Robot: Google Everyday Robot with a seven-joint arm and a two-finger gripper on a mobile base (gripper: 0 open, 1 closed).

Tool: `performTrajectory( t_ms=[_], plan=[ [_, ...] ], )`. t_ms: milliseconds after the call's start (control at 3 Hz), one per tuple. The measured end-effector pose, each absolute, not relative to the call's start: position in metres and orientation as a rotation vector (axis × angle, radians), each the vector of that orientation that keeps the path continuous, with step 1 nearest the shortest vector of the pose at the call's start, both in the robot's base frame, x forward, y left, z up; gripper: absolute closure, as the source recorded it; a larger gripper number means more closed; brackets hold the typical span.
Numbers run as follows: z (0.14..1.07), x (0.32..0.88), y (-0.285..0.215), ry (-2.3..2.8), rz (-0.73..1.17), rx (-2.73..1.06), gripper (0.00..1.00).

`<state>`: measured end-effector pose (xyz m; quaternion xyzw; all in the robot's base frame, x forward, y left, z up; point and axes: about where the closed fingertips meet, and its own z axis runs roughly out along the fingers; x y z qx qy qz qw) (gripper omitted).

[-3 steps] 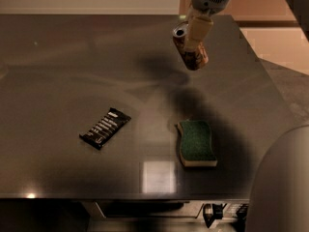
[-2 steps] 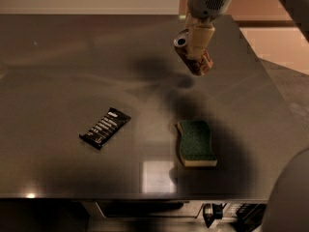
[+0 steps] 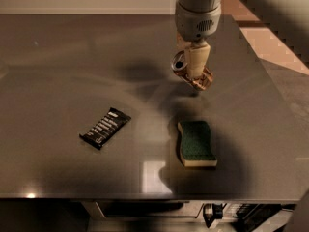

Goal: Knock orange can over

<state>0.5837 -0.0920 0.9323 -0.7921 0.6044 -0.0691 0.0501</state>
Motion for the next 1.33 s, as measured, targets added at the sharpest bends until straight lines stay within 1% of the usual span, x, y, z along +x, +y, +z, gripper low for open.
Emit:
performTrajectory(
  t_ms=[333,1000,1333],
  plan=[
    [0.917,0.580,-0.089,1.795,-0.253,-2.519,0.81],
    [0.896,0.578,-0.083,1.739,-0.299,-2.628,0.36],
    [0.889,0.575,-0.080,1.715,-0.294,-2.667,0.12]
  ],
)
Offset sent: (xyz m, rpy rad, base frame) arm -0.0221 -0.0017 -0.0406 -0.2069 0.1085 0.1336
